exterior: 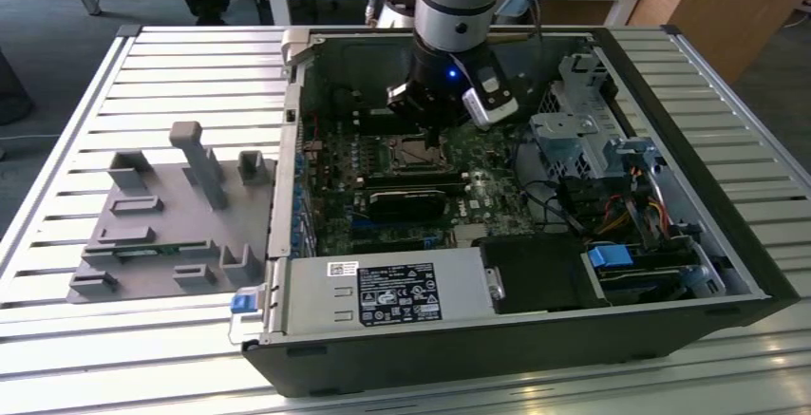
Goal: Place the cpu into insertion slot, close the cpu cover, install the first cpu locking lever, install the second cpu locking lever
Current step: 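Install the second cpu locking lever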
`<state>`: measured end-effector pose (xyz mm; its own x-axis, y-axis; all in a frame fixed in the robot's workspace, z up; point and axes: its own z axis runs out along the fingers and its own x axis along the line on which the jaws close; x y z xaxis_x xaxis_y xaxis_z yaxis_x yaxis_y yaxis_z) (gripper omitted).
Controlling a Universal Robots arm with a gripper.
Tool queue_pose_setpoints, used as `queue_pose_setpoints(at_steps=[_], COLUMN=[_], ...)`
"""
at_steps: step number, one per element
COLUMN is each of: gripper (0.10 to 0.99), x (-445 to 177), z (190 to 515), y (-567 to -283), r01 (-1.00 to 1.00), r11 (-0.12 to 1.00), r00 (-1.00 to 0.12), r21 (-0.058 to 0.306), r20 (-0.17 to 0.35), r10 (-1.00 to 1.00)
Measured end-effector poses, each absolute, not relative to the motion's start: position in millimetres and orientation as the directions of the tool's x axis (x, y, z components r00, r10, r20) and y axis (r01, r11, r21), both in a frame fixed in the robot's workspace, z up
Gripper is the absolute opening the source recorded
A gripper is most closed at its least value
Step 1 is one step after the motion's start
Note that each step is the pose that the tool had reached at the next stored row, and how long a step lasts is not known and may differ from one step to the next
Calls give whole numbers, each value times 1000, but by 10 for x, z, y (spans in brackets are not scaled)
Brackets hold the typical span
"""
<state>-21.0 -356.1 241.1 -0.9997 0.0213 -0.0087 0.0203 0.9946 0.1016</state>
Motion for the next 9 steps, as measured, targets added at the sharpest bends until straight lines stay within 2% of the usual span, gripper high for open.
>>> queue_pose_setpoints(at_steps=[9], gripper=[106], x=[-210], z=[2383], y=[-3687], r01=[21], r11=[995], r00=[-1000], r21=[101], r20=[1], r10=[21])
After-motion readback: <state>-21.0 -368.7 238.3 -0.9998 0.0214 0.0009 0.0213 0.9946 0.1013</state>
